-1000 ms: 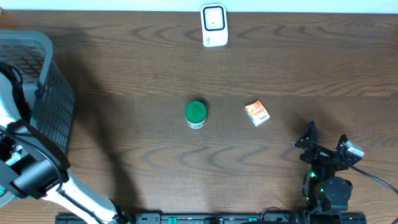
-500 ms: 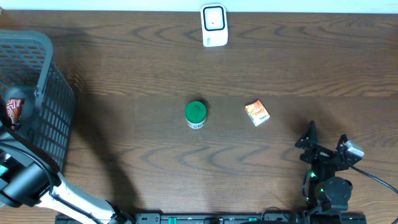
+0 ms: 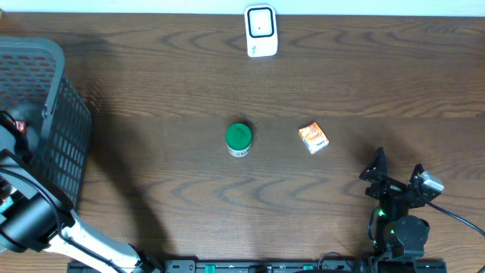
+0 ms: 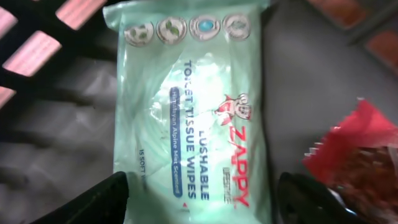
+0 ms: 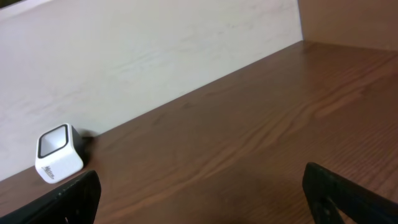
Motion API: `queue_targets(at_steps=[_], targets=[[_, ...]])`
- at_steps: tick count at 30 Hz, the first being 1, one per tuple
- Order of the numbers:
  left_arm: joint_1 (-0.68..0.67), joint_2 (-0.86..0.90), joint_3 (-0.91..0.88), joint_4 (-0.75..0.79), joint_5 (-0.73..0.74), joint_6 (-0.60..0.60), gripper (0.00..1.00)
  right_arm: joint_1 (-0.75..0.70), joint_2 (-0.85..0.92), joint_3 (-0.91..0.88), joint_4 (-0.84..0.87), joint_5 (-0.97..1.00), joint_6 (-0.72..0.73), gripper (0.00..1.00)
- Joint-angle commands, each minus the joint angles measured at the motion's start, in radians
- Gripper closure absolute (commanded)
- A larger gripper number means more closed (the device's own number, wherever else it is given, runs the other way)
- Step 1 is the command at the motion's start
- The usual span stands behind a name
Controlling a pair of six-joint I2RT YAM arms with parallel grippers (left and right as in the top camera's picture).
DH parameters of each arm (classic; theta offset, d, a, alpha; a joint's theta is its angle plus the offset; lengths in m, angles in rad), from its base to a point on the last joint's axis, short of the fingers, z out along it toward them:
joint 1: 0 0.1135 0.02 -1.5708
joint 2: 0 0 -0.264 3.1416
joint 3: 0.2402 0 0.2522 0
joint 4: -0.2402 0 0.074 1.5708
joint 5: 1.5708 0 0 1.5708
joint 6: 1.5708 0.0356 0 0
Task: Scan the item barcode
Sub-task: 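Reach the left gripper into the basket and grasp the green wipes pack, then carry the wipes pack with the left gripper up to the white scanner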
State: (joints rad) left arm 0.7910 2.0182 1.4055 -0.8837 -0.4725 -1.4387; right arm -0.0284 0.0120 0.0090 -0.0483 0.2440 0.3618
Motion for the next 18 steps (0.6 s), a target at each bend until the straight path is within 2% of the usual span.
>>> queue_targets(at_steps=[1,7,8,10,11,13,18], targets=[[0.001,0.007,-0.050,0.034,-0.007,0.014,0.23,0.009,-0.005,-0.003,-0.002,0.010,-0.011,0.01],[0.001,0.008,-0.125,0.101,-0.006,0.014,0.22,0.009,-0.005,-0.003,-0.002,0.010,-0.011,0.01],[0.001,0.008,-0.134,0.105,-0.007,0.014,0.27,0.009,-0.005,-0.003,-0.002,0.010,-0.011,0.01],[0.001,0.008,-0.140,0.104,-0.007,0.021,0.48,0.009,-0.005,-0.003,-0.002,0.010,-0.011,0.01],[0.001,0.008,-0.140,0.105,-0.007,0.034,0.55,0.009,-0.005,-0.003,-0.002,0.010,-0.011,0.01],[0.001,0.007,-0.138,0.106,-0.007,0.050,0.64,0.009,-0.005,-0.003,-0.002,0.010,-0.011,0.01],[0.001,0.007,-0.107,0.108,-0.007,0.113,0.76,0.009,-0.005,-0.003,-0.002,0.010,-0.011,0.01]])
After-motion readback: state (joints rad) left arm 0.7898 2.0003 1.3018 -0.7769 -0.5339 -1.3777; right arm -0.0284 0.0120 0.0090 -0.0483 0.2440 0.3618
